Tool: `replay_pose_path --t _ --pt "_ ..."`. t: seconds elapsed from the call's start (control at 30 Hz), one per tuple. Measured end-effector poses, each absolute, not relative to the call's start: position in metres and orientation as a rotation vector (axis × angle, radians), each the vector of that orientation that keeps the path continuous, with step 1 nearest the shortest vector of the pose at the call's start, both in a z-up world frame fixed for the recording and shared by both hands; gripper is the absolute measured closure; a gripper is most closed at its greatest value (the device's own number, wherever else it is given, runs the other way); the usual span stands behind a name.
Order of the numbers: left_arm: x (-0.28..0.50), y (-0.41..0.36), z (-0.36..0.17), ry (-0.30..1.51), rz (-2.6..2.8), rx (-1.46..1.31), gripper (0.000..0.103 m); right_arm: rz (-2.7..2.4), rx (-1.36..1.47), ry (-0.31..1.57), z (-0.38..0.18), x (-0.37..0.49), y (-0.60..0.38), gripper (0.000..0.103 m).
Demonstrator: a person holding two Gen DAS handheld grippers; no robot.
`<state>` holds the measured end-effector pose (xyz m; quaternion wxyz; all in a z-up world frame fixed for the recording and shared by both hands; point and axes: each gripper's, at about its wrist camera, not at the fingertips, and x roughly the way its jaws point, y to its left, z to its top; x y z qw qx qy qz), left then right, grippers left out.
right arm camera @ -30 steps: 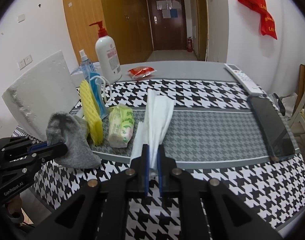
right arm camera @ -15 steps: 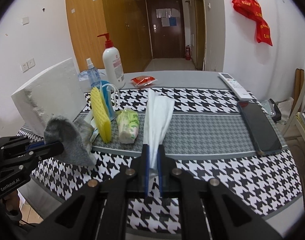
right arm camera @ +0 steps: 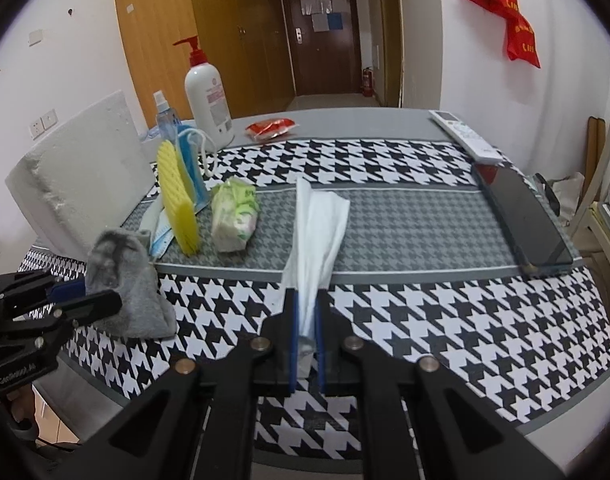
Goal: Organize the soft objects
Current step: 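Close left gripper on the grey sock while right gripper closes on the white napkin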
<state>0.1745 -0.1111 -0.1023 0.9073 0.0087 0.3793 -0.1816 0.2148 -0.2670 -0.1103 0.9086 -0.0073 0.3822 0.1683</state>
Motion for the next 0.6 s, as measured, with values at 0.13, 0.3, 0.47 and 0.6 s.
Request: replay_pose_path --t 0.13,0.3,0.47,0.6 --pt "0.177 -0.112 -0.104 0.789 -0.366 0.026 0.053 0.349 -0.018 0.791 -0.111 0.217 -0.266 0.079" --pt "0.176 -0.114 -0.106 0.800 -0.356 0.031 0.051 0.362 -0.014 0.776 -0.110 0.217 -0.265 0.054" --pt "0.184 -0.114 -0.112 0.830 -0.341 0.040 0.051 0.370 -0.045 0.796 -0.116 0.221 -0.256 0.054" --pt "0.185 -0.114 -0.112 0.831 -0.337 0.046 0.059 0.371 -0.060 0.814 -0.121 0.225 -0.251 0.054"
